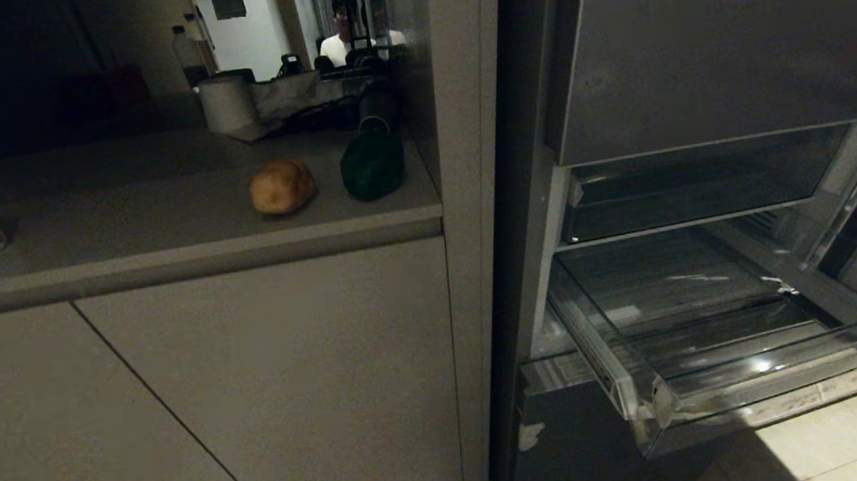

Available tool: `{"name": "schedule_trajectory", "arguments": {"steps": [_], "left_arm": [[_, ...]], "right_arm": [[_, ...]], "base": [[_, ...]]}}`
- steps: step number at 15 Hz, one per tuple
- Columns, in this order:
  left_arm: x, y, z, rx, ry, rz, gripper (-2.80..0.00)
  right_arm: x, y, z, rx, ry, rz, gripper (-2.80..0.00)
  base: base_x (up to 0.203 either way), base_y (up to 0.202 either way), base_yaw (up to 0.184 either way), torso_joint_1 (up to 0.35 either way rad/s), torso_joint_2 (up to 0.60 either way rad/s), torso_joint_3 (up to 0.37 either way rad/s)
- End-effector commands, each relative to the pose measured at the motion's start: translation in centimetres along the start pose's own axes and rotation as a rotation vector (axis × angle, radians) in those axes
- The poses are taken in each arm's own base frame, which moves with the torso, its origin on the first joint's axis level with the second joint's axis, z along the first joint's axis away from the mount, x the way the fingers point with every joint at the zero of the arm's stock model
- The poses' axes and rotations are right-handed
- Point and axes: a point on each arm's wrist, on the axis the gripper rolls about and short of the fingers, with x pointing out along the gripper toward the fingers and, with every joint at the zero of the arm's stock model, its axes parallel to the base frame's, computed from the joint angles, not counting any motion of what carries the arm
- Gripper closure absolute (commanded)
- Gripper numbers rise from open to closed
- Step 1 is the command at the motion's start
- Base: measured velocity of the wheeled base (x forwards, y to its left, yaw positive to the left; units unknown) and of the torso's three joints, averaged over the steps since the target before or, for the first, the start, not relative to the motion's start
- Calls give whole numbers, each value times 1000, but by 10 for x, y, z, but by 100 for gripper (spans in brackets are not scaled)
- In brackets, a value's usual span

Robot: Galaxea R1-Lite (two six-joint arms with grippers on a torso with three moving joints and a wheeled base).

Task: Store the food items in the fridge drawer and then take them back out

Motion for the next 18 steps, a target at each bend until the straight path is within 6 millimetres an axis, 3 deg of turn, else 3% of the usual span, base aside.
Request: {"name": "schedule_trajectory", "arguments": {"steps": [1,4,6,8,11,13,15,16,18], "left_arm": [[0,0,0,0,1,0,0],[0,0,0,0,3,0,0],[0,0,0,2,1,0,0],[-3,0,12,4,-39,-2,0],[-3,-1,61,3,-59,-38,0],[18,-2,104,-5,12,-79,0],[56,-3,143,-41,101,-122,0],[75,-4,157,-60,132,-134,-280],[121,-5,179,-89,175,-144,-280]], "right_arm": [[-26,1,-35,-28,-138,9,0],[-12,0,-87,-112,-120,-21,0],[-7,-1,-88,-87,-236,-49,0],[-4,0,-99,-14,-144,-27,0],[-4,0,-100,23,-140,-23,0],[-4,0,-100,27,-141,-22,0],[-4,0,-100,29,-141,-22,0],[-4,0,-100,28,-140,-22,0],[-4,0,-100,28,-140,-24,0]], "base": [[0,0,0,0,0,0],[0,0,0,0,0,0],[0,0,0,0,0,0],[0,0,0,0,0,0],[0,0,0,0,0,0],[0,0,0,0,0,0],[0,0,0,0,0,0],[0,0,0,0,0,0],[0,0,0,0,0,0]]}}
